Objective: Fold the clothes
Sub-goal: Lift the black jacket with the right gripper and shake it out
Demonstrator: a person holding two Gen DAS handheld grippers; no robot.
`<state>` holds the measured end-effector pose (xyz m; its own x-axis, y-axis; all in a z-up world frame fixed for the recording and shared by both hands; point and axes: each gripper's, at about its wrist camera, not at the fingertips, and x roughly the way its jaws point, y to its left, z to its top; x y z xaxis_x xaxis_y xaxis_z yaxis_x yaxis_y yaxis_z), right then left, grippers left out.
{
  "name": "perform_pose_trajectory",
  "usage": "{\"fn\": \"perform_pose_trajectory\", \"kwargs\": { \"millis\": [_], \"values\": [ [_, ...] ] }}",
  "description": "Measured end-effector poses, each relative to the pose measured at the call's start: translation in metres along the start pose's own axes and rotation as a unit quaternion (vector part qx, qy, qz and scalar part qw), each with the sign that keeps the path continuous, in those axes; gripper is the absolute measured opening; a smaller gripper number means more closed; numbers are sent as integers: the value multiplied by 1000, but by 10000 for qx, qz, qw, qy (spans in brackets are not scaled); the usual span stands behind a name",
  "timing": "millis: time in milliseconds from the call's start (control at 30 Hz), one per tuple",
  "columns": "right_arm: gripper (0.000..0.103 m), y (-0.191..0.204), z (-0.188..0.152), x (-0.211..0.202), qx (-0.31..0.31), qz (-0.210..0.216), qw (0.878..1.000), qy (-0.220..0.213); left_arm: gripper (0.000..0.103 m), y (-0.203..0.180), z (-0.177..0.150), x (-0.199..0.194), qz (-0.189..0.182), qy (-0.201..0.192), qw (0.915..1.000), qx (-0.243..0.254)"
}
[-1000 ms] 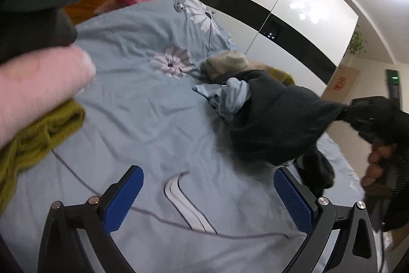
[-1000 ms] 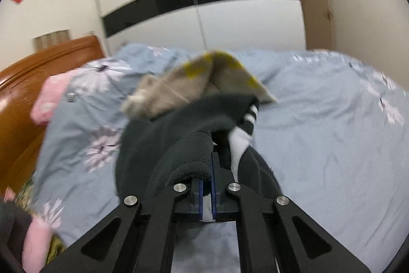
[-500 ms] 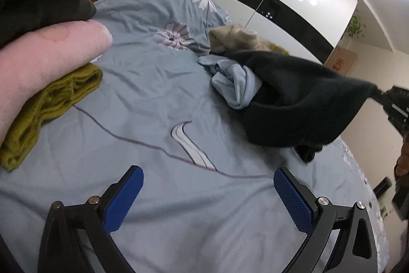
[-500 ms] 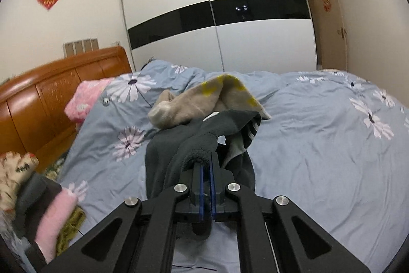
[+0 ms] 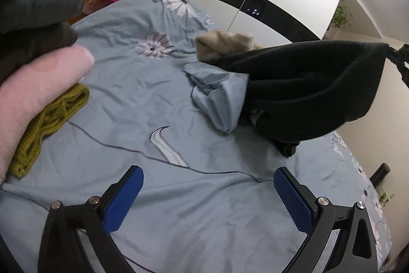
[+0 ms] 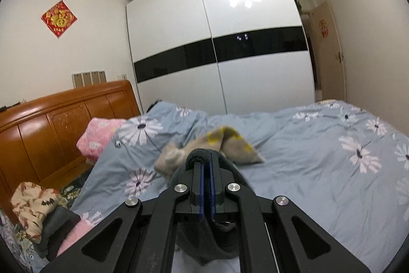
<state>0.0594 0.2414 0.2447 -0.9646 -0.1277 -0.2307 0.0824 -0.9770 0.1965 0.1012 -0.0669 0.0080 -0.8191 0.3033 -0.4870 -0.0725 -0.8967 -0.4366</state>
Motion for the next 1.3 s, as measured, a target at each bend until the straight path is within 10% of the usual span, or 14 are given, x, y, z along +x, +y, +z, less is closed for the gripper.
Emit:
{"fn": "perform_pose_trajectory", "kwargs": {
  "millis": [600, 1067, 1300],
  "values": [
    [4, 13, 97, -147, -564, 314, 9899, -1262, 103, -59, 16, -28, -489, -279, 9966, 605],
    [4, 118, 8, 38, -1462, 1256, 9725, 1306, 103, -5, 7, -56, 74, -403, 9984, 384],
    [5, 158, -97, 144, -1978, 1271, 9210, 3107, 103, 31, -4, -62, 201, -195, 9996, 71]
  ]
}}
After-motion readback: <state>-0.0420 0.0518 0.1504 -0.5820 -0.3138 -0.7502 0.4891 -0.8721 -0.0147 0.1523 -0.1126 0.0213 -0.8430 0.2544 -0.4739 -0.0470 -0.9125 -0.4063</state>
